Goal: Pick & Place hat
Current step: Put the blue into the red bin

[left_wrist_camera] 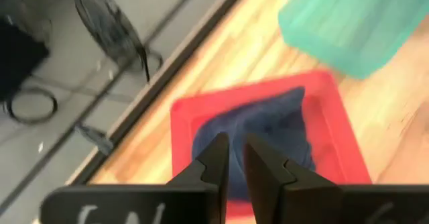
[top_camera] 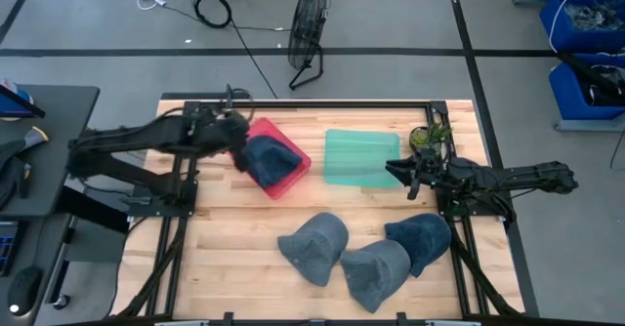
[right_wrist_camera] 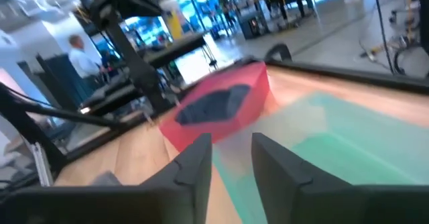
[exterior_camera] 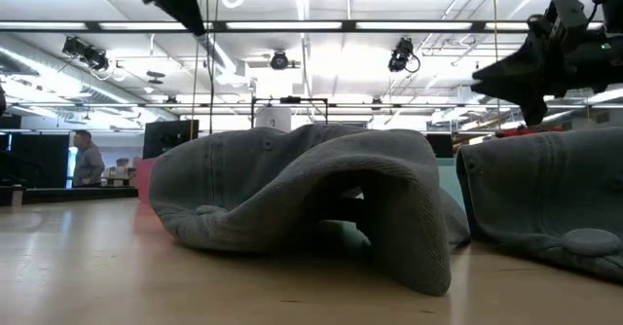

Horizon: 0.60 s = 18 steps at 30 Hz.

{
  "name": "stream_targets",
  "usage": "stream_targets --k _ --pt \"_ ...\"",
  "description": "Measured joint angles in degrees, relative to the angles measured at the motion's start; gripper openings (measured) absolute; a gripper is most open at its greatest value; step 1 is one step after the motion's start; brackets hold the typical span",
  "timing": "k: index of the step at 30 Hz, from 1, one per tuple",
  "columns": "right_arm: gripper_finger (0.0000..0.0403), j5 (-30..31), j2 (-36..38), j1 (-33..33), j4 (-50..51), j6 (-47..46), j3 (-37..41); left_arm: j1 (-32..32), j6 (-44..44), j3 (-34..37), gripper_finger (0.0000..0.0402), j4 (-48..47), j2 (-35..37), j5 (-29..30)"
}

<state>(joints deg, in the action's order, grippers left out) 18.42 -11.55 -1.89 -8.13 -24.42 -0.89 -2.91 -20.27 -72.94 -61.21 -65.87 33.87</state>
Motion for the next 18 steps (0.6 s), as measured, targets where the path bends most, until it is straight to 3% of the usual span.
stream_targets --k 4,9,14,18 --pt "0.0139 -1.0 0.0 0.0 -4.1 1.1 0.0 4.1 -0.1 7.1 0.0042 4.4 6.9 3.7" --pt "0.015 -2.4 0.0 -0.1 -3.4 1.2 -2.2 6.7 0.0 19.6 0.0041 15.6 13.0 3.4" --pt "0.0151 -4.5 -2.2 -0.2 5.8 2.3 -11.4 8.0 0.0 26.4 0.0041 22.6 14.6 3.4" --pt "0.0151 -6.4 -9.7 -1.3 10.7 3.1 -21.2 7.9 0.0 27.0 0.0041 24.2 14.6 3.4"
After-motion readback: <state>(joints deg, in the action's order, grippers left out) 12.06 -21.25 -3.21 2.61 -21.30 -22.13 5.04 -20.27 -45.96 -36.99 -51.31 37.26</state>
